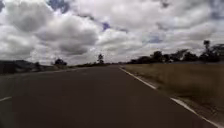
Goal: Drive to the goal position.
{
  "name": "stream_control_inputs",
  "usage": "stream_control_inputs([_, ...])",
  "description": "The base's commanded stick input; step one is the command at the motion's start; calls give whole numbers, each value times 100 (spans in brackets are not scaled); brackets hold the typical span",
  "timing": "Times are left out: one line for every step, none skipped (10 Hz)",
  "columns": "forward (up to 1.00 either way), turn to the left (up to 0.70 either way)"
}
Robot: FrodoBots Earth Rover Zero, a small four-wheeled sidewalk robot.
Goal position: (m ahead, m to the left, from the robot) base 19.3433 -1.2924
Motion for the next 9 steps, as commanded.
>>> stream_control_inputs([74,0])
stream_control_inputs([74,0])
stream_control_inputs([74,0])
stream_control_inputs([74,0])
stream_control_inputs([74,0])
stream_control_inputs([74,0])
stream_control_inputs([74,0])
stream_control_inputs([74,0])
stream_control_inputs([74,0])
